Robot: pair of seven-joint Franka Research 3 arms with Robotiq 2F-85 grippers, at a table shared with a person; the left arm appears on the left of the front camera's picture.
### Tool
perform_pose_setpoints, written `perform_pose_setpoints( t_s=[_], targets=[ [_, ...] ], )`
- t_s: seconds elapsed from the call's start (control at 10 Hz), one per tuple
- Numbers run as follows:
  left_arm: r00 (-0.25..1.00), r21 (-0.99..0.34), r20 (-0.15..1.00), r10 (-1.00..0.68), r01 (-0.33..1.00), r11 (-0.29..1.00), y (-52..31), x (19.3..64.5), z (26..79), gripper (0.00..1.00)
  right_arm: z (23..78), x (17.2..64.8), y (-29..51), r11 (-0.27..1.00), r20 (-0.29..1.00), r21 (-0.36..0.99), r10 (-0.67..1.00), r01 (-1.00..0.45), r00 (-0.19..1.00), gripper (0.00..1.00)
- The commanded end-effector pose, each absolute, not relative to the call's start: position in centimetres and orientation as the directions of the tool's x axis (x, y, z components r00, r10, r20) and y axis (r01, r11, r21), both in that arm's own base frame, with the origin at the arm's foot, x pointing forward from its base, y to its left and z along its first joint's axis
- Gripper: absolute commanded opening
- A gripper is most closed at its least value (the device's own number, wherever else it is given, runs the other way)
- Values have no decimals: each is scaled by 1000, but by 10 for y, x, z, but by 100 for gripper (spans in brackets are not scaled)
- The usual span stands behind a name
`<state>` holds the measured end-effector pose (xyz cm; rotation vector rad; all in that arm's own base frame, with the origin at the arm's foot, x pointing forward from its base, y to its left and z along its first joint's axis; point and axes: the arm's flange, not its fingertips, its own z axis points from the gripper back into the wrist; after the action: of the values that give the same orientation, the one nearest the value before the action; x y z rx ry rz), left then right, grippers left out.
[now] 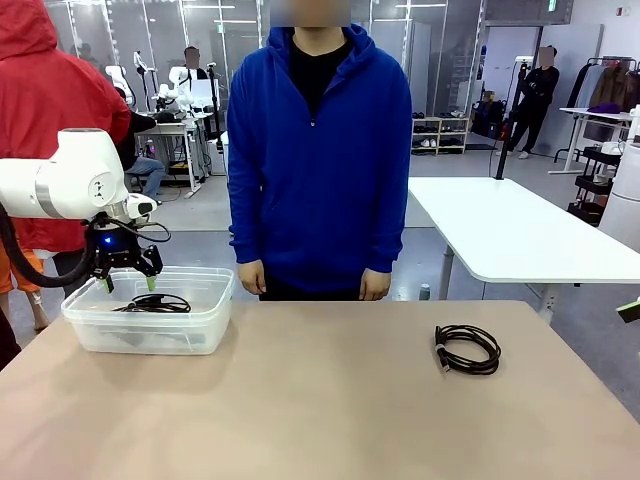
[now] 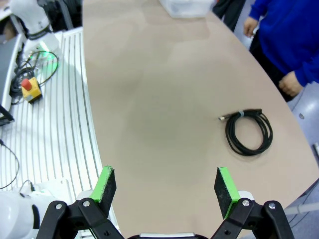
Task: Organize and store the cables.
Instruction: Place the USB Extension Cable into the Organizing box.
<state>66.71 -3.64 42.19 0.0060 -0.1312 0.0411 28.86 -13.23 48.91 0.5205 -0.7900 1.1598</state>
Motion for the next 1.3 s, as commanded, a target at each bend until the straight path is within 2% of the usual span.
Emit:
perform_pose_setpoints(
  t_s=[0.0, 0.1, 0.3, 0.5, 0.7, 0.9, 1.0, 1.2],
  targets=[
    [981, -20, 158, -110, 115, 993, -27, 628, 449, 95, 528, 289, -114, 340, 764, -3, 608, -940, 218, 100],
    [969, -39, 160, -189, 197, 980, -22, 606, 459, 95, 531, 302, -99, 370, 744, 84, 595, -925, 305, 100],
    [925, -58, 168, -341, 355, 933, -10, 549, 476, 95, 540, 328, -60, 411, 652, 126, 651, -903, 388, 100],
    [866, -91, 255, -431, 465, 881, 4, 493, 500, 95, 534, 348, -25, 489, 533, 48, 725, -871, 436, 100],
    [811, -99, 290, -509, 554, 826, 18, 447, 520, 95, 513, 374, 0, 543, 456, 42, 736, -838, 500, 100],
    [803, -146, 326, -499, 565, 812, 22, 443, 523, 95, 504, 392, -1, 570, 473, 74, 702, -818, 532, 100],
    [822, -76, 295, -487, 528, 846, 17, 448, 523, 95, 503, 392, -5, 564, 467, 89, 704, -821, 535, 100],
    [822, -76, 295, -487, 528, 846, 17, 448, 523, 95, 503, 383, 3, 536, 472, 40, 734, -843, 489, 100]
  ],
)
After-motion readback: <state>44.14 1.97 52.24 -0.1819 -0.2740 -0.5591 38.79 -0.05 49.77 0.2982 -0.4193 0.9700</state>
